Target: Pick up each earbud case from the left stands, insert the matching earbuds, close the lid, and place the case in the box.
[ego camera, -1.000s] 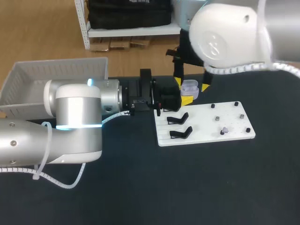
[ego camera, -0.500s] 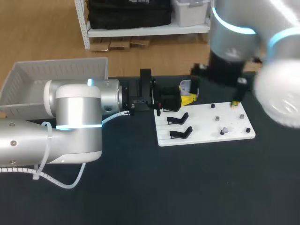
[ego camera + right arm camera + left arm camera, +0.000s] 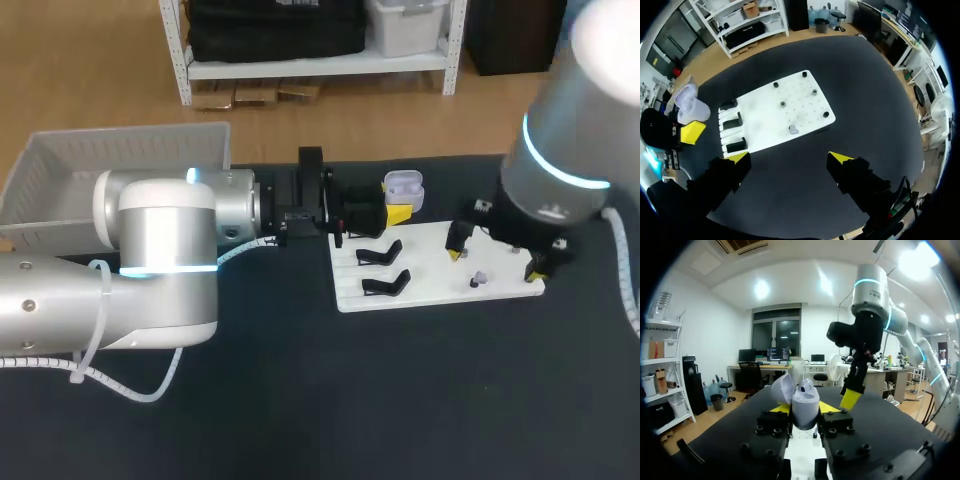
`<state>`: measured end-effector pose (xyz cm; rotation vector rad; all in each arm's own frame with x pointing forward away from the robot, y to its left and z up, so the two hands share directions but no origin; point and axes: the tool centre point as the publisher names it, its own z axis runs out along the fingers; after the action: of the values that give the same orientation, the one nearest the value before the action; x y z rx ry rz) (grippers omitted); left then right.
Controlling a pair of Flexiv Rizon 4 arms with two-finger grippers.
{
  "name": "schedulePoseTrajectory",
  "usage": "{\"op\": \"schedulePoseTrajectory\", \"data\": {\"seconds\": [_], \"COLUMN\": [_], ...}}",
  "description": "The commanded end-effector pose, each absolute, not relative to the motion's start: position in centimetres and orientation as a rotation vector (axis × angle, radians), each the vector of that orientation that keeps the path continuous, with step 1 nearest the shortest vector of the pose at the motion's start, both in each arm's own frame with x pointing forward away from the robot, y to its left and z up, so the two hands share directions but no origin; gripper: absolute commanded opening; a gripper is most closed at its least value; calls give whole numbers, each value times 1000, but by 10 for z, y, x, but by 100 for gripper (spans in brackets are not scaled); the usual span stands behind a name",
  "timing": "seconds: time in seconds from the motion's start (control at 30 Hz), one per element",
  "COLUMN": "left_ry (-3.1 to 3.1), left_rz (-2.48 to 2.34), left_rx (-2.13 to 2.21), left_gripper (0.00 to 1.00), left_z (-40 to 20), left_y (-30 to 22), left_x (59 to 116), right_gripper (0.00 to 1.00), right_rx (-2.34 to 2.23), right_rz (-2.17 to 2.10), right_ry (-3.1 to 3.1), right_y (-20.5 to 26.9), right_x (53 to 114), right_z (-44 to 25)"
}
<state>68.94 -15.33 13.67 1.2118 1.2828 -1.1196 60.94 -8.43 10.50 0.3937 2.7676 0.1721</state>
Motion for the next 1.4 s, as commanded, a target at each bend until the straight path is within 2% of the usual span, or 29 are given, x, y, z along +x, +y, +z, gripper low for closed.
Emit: {"op": "schedulePoseTrajectory", "data": {"seconds": [0.03, 0.4, 0.5, 0.7, 0.77, 0.83, 0.87, 0.97, 1.17, 1.2, 1.27, 1.33, 1.4], "left_ry": [1276, 1276, 1276, 1276, 1276, 1276, 1276, 1276, 1276, 1276, 1276, 1276, 1276], "left_rz": [-1114, -1114, -1114, -1114, -1114, -1114, -1114, -1114, -1114, -1114, -1114, -1114, -1114], "left_rx": [1203, 1203, 1203, 1203, 1203, 1203, 1203, 1203, 1203, 1203, 1203, 1203, 1203], "left_gripper": [0, 0, 0, 0, 0, 0, 0, 0, 0, 0, 0, 0, 0], "left_z": [135, 135, 135, 135, 135, 135, 135, 135, 135, 135, 135, 135, 135], "left_y": [-154, -154, -154, -154, -154, -154, -154, -154, -154, -154, -154, -154, -154], "left_x": [688, 688, 688, 688, 688, 688, 688, 688, 688, 688, 688, 688, 688], "right_gripper": [100, 100, 97, 100, 94, 93, 90, 71, 72, 69, 49, 45, 46], "right_rx": [368, 348, 338, 314, 321, 324, 325, 322, 318, 318, 318, 324, 326], "right_rz": [195, 236, 250, 284, 304, 324, 329, 343, 356, 356, 360, 368, 371], "right_ry": [2734, 2768, 2771, 2773, 2767, 2761, 2761, 2760, 2759, 2760, 2761, 2761, 2761], "right_y": [-80, -73, -76, -83, -84, -85, -86, -87, -89, -90, -90, -91, -91], "right_x": [624, 643, 643, 647, 651, 653, 655, 657, 659, 658, 657, 656, 654], "right_z": [78, 46, 41, 31, 30, 31, 32, 32, 32, 32, 31, 30, 29]}}
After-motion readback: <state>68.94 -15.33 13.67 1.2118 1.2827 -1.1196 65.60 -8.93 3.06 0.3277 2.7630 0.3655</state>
